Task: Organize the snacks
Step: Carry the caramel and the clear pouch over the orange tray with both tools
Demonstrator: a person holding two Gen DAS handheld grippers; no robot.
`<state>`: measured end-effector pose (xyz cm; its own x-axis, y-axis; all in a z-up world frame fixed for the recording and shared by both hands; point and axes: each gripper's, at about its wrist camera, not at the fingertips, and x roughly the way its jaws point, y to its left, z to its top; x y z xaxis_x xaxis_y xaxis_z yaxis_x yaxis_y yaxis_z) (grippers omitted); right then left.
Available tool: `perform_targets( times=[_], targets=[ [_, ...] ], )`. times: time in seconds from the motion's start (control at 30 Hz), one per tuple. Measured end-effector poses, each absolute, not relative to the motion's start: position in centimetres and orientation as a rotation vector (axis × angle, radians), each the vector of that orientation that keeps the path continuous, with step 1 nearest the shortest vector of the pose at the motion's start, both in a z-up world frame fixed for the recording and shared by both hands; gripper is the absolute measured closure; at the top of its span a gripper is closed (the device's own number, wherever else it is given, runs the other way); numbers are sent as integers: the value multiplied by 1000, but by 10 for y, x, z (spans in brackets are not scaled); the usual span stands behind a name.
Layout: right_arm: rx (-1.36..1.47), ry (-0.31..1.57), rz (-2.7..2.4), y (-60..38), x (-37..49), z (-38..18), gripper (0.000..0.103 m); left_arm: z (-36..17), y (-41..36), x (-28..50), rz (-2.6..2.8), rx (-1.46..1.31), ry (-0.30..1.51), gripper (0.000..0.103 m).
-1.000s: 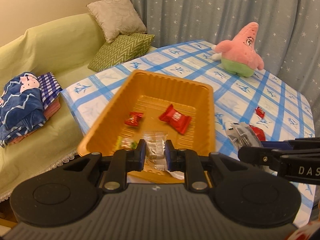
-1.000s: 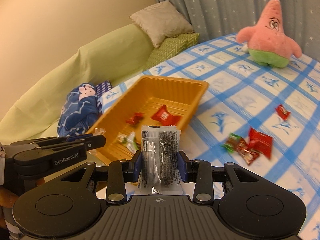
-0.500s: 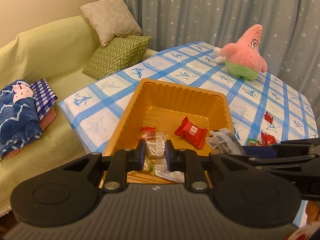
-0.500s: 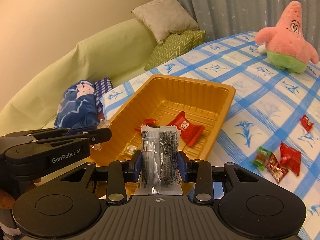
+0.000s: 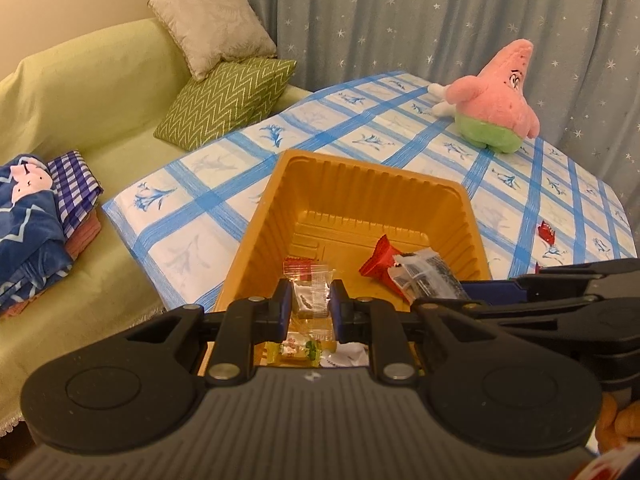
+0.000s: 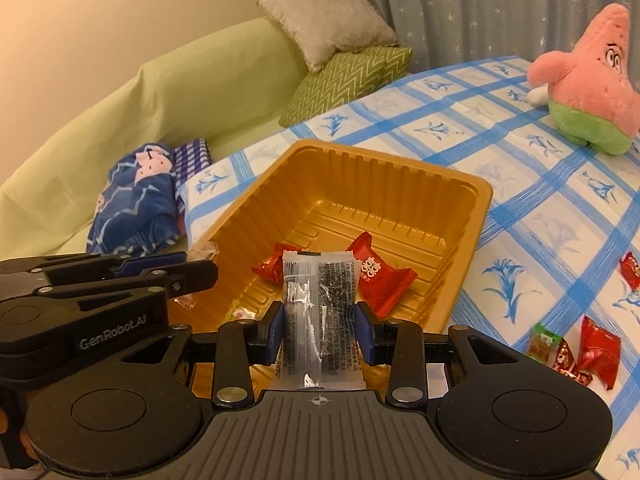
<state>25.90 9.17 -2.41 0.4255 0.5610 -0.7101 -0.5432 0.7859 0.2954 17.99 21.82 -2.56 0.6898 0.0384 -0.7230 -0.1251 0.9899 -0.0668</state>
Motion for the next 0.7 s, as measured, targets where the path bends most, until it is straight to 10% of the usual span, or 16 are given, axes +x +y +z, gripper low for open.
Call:
perform_targets(
  times=[0.7],
  targets=[
    [35,908,678,101,277,-36,65,-32,227,182,91,-122,829,85]
  ],
)
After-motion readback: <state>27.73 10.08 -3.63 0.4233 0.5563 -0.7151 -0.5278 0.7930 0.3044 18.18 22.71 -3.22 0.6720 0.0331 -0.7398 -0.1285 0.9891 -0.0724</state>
